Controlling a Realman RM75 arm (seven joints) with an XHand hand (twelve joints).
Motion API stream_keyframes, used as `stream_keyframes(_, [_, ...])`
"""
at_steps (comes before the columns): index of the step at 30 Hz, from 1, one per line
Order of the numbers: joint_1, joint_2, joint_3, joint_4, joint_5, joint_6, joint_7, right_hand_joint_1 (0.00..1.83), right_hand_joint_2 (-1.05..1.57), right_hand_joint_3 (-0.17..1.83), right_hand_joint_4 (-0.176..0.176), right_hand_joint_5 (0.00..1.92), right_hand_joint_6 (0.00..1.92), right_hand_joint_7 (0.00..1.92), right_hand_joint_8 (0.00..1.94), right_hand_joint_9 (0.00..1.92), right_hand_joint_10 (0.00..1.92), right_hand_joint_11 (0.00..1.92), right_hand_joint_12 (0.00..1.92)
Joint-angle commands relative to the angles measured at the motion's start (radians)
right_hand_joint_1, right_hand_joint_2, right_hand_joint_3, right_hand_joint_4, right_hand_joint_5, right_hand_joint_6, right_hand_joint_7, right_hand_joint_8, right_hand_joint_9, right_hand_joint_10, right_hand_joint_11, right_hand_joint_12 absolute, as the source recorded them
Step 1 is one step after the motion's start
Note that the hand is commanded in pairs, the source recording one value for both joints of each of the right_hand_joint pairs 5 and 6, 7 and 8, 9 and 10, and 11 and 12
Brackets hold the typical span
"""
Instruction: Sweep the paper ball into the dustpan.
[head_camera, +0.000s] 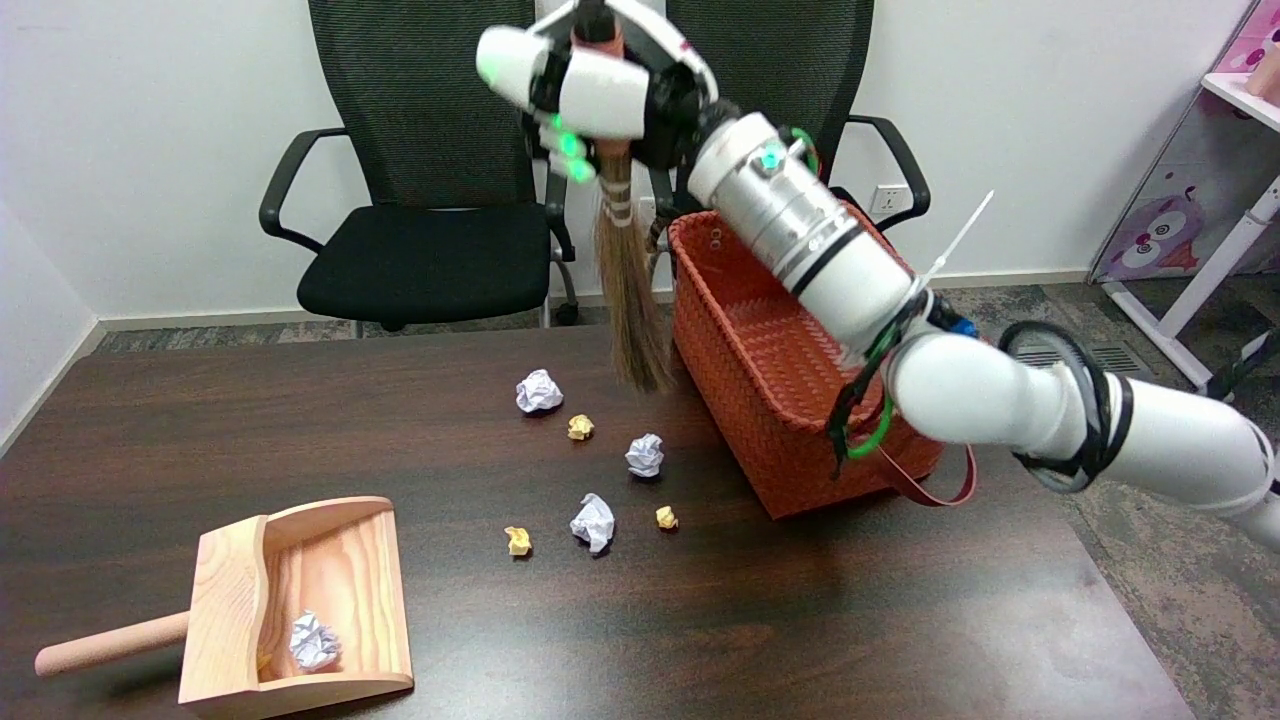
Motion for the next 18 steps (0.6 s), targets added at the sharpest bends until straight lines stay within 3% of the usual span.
stream_keyframes(1, [-0.245, 0.051, 0.023, -0.088, -0.215, 0.053, -0.065, 1.01, 1.57, 1.39, 0.056, 1.92, 1.92, 1.92, 1.92, 1.92, 1.92, 1.92, 1.92])
stream_keyframes(5, [-0.316, 0.058, 0.064, -0.063, -0.390, 0.065, 0.044, 1.00, 1.57, 1.33, 0.052, 1.92, 1.92, 1.92, 1.92, 1.92, 1.92, 1.92, 1.92])
stream_keyframes(11, [-0.333, 0.066, 0.047, 0.026, -0.607, 0.138, 0.397, 1.00, 1.57, 1.33, 0.048, 1.92, 1.92, 1.92, 1.92, 1.92, 1.92, 1.92, 1.92])
stream_keyframes(18, [-0.336, 0.016, -0.028, 0.152, -0.653, 0.281, 0.528, 1.00, 1.57, 1.36, 0.050, 1.92, 1.92, 1.92, 1.92, 1.92, 1.92, 1.92, 1.92])
